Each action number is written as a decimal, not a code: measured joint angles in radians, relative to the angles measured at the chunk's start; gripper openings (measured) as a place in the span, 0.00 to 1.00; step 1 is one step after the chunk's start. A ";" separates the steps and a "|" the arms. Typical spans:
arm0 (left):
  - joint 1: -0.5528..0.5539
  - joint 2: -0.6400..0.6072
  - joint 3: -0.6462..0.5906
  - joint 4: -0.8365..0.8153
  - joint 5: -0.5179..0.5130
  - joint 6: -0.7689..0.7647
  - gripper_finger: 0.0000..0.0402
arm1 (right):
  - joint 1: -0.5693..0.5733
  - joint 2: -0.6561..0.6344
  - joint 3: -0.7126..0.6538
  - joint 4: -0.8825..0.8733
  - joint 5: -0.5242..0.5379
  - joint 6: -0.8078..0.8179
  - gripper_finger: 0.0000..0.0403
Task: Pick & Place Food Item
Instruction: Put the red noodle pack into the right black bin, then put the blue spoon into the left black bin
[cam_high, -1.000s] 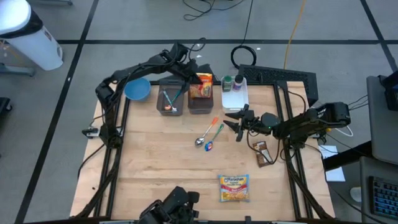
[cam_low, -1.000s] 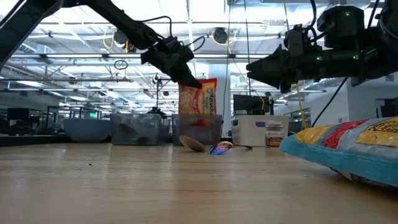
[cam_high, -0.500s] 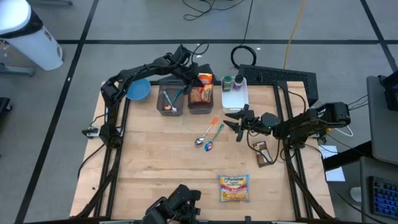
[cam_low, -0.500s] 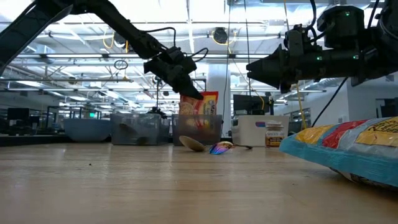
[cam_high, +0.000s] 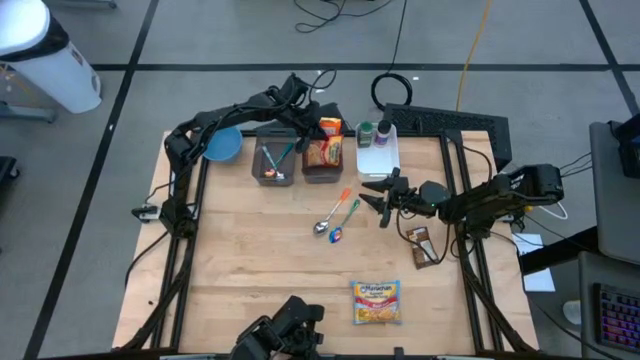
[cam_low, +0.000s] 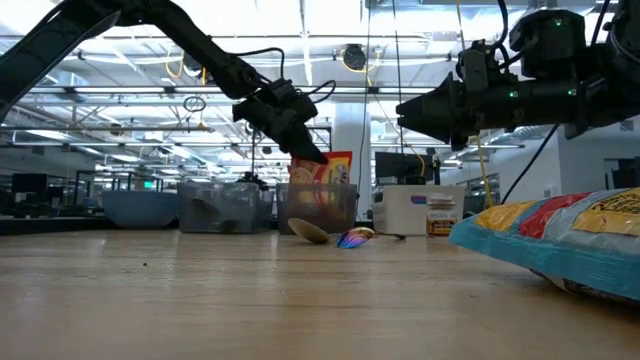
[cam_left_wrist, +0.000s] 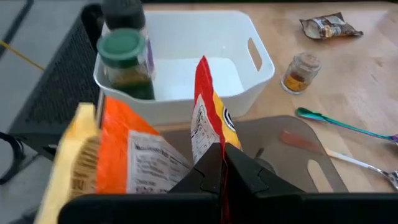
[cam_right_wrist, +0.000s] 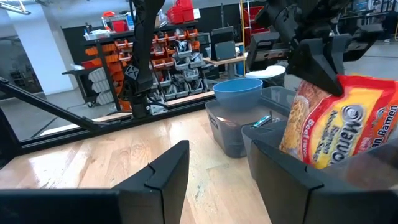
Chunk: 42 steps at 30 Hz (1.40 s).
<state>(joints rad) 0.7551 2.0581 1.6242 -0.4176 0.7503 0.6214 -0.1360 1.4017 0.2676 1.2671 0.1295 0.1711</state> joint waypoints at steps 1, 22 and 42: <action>0.000 0.002 0.000 0.002 -0.013 0.001 0.03 | 0.000 0.000 0.000 0.000 0.000 0.000 0.41; 0.003 0.006 0.000 0.017 -0.106 -0.006 0.06 | 0.000 0.000 0.000 -0.013 0.000 0.000 0.41; 0.001 0.001 0.149 -0.047 -0.228 -0.093 0.50 | 0.000 0.000 0.000 -0.015 0.000 -0.007 0.41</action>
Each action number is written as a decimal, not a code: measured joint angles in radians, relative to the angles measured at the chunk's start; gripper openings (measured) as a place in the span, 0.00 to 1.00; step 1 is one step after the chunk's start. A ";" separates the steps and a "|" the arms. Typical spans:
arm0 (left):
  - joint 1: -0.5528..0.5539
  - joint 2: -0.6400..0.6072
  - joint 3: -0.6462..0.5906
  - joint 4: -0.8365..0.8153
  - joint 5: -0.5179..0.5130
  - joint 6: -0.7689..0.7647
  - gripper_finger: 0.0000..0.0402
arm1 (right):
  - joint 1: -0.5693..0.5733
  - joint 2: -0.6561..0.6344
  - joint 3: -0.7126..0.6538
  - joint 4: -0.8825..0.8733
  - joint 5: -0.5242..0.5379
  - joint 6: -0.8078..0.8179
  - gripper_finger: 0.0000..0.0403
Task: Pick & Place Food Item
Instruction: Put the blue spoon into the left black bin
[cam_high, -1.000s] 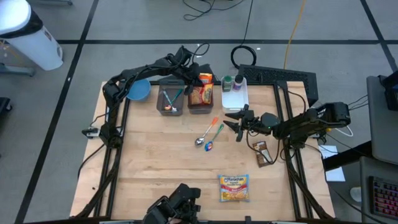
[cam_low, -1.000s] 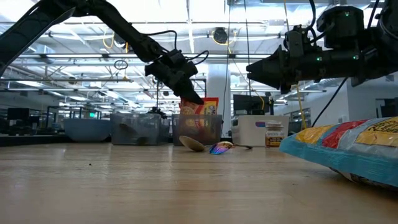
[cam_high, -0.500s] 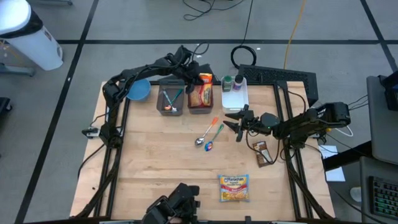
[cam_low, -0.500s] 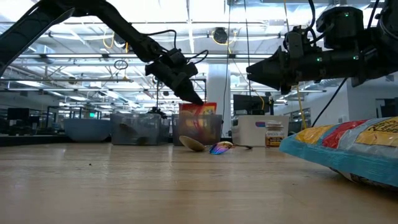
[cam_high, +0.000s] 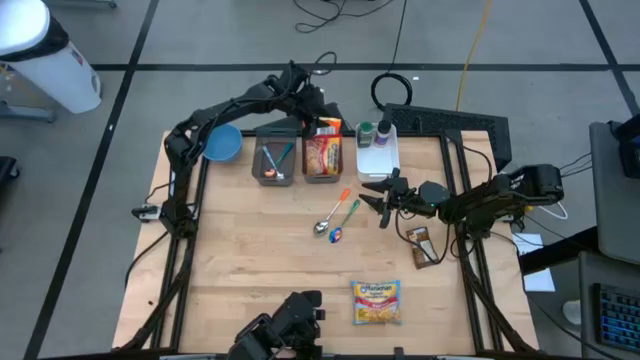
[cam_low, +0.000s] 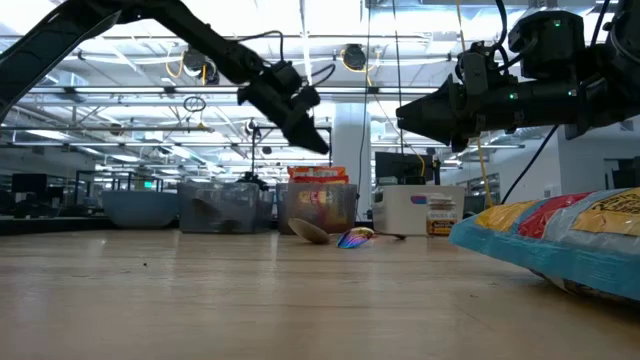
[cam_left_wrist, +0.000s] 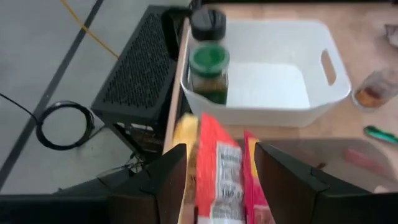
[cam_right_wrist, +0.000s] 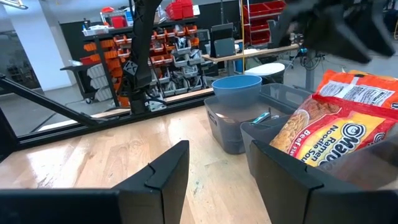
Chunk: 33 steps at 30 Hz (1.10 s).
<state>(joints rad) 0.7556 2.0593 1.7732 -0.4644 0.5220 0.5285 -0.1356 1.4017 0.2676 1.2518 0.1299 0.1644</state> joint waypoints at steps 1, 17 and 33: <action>-0.004 -0.001 0.023 -0.019 0.000 0.000 0.50 | 0.000 0.000 0.000 0.000 0.000 0.000 0.41; -0.089 -0.198 0.203 -0.347 0.076 -0.068 0.50 | -0.002 0.000 0.000 0.062 0.004 -0.039 0.41; -0.290 -0.939 -0.754 0.307 0.067 -0.384 0.50 | -0.002 0.000 0.000 0.022 0.004 0.031 0.41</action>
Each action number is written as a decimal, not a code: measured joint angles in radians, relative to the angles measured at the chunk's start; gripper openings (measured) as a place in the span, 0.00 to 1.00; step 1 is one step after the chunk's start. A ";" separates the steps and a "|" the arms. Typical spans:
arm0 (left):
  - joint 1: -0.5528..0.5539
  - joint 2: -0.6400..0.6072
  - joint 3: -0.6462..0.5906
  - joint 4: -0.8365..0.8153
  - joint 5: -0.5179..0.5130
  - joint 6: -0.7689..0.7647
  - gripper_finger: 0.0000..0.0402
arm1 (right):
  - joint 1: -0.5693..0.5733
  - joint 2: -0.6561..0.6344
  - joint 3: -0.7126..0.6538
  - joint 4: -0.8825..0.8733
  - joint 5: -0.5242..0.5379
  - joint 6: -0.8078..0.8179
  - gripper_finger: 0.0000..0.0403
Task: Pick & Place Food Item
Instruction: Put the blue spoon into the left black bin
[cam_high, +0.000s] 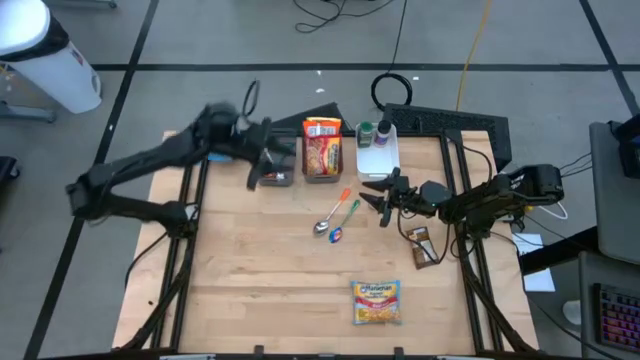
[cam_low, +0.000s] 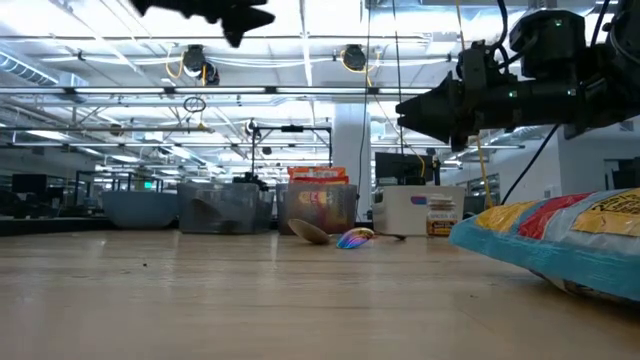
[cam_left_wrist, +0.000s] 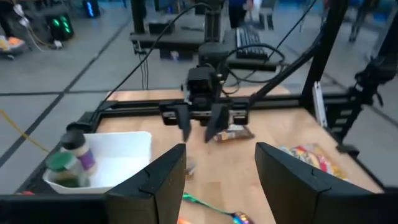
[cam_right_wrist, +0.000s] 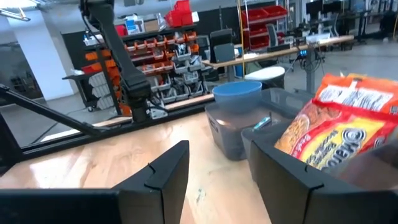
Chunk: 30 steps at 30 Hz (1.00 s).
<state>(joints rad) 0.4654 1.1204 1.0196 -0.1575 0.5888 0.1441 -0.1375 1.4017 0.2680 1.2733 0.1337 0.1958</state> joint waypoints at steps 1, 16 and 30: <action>-0.017 -0.040 -0.076 0.066 -0.016 -0.033 0.50 | 0.000 0.000 0.000 -0.002 -0.001 0.014 0.41; -0.333 -0.271 -0.858 1.152 -0.246 -0.460 0.50 | 0.002 0.000 0.000 0.052 -0.001 0.185 0.41; -0.442 -0.256 -0.898 1.160 -0.461 -0.378 0.50 | 0.126 0.000 0.127 -0.232 -0.032 -0.012 0.41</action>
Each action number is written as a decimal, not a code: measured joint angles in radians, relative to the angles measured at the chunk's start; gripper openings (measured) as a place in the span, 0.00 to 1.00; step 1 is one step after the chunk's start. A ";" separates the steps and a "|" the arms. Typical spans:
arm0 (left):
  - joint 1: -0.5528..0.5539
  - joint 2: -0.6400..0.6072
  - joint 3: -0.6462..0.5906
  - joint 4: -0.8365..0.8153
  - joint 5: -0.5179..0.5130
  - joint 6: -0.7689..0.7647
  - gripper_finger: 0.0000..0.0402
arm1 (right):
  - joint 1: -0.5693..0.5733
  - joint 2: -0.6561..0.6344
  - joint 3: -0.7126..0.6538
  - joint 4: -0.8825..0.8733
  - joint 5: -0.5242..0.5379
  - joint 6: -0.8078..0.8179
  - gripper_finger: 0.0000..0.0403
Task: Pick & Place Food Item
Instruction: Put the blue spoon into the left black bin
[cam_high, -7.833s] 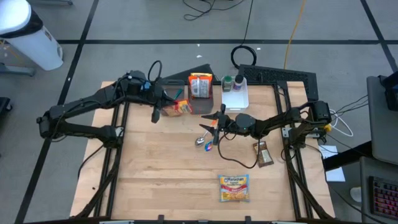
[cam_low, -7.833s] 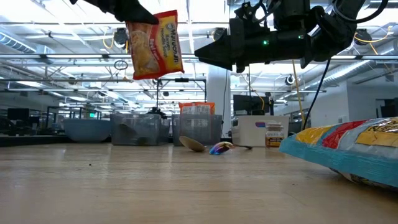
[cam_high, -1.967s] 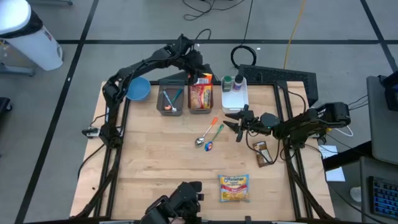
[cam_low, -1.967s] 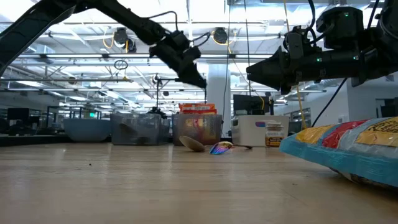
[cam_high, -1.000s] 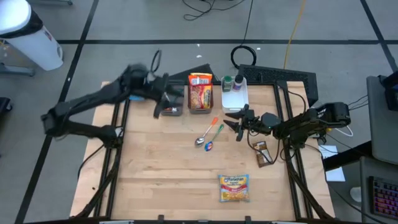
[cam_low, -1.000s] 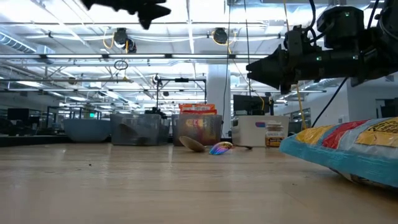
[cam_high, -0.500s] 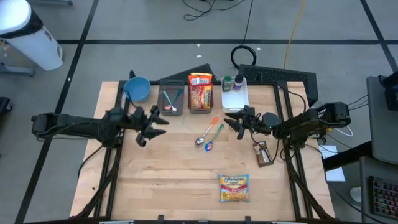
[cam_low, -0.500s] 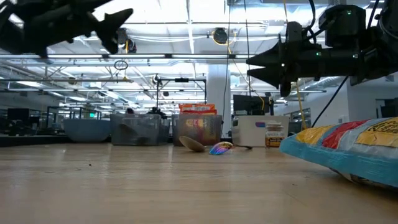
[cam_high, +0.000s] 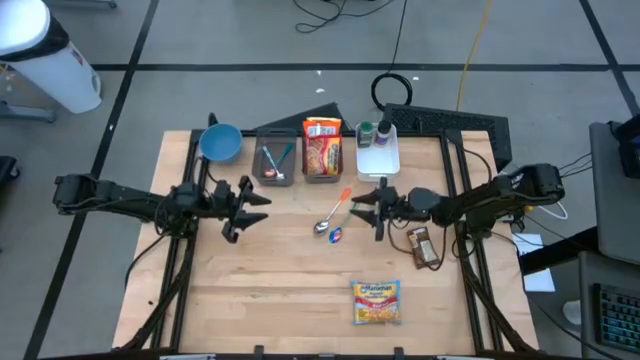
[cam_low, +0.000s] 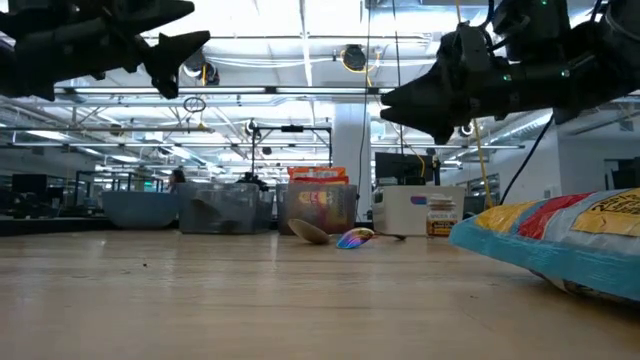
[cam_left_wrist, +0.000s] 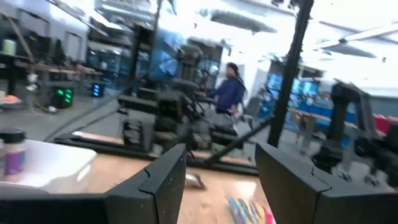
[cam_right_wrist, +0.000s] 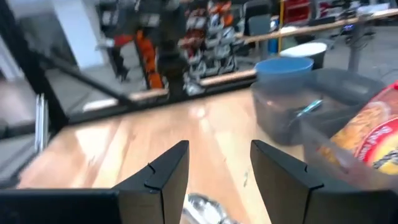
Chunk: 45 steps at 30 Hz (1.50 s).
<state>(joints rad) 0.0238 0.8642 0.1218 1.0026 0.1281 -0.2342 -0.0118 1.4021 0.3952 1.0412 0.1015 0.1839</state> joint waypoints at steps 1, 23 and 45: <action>0.000 0.000 0.000 0.002 -0.012 -0.005 0.50 | 0.012 0.000 0.006 -0.024 0.000 -0.008 0.41; 0.000 0.001 0.001 -0.371 -0.130 -0.190 0.50 | 0.217 0.223 0.198 -0.474 0.316 -0.462 0.41; 0.074 0.006 0.001 -0.348 -0.085 -0.127 0.50 | 0.143 0.340 0.273 -0.581 0.363 -0.972 0.41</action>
<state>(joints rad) 0.0979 0.8707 0.1226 0.6546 0.0434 -0.3614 0.1310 1.7416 0.6678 0.4604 0.4645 -0.7879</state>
